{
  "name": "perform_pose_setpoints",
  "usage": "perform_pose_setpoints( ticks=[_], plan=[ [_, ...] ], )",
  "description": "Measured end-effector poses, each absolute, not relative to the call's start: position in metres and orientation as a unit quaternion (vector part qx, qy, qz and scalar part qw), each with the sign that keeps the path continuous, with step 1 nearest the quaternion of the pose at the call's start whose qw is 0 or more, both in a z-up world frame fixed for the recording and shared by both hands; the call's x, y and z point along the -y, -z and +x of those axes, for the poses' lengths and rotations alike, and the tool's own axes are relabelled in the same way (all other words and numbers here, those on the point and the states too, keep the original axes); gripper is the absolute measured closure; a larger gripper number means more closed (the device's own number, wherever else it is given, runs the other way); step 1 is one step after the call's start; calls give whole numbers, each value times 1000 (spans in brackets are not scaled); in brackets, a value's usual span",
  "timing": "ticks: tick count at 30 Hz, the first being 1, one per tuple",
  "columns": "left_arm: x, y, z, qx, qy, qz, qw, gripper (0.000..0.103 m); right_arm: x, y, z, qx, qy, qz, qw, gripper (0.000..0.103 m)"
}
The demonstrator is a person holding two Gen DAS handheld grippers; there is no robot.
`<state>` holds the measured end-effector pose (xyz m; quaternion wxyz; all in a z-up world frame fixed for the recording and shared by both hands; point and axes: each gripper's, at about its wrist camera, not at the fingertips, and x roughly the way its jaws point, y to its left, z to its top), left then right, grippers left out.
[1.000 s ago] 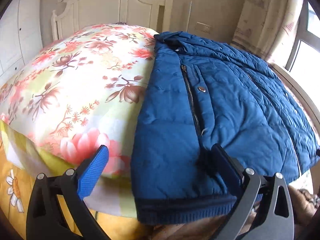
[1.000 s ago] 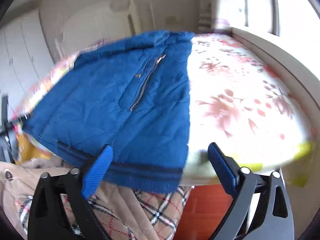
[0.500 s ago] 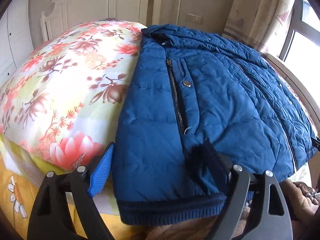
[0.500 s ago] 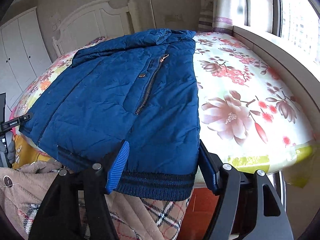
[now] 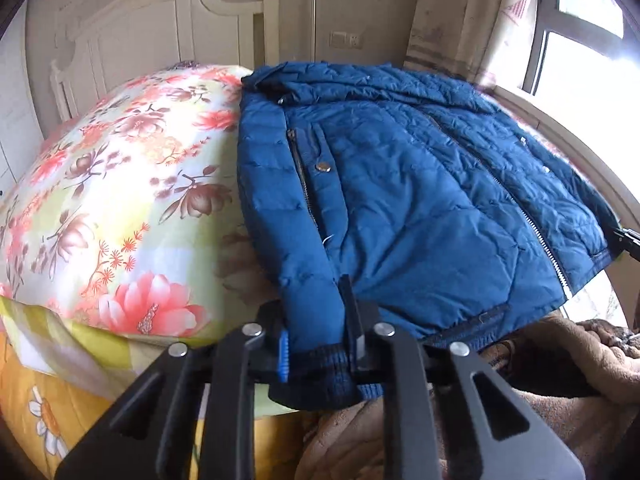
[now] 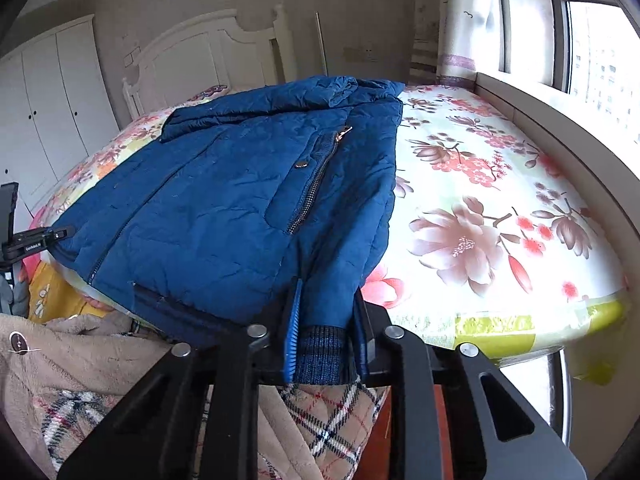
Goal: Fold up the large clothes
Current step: 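Grasp the ribbed hem with both grippers and lift it toward the collar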
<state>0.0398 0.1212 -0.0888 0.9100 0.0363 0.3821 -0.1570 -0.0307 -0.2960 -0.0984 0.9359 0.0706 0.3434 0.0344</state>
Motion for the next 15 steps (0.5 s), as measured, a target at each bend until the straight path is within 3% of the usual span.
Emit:
perform_pose_setpoints(
  ticks=[6,15],
  plan=[
    [-148,51,5,-349,188,-29,917,87,307,66,-67,-309,-91,130,938,85],
    [-200,-38,-39,-244,258,-149,923,87,295,-48,-119,-173,-128,116,970,85]
  ],
)
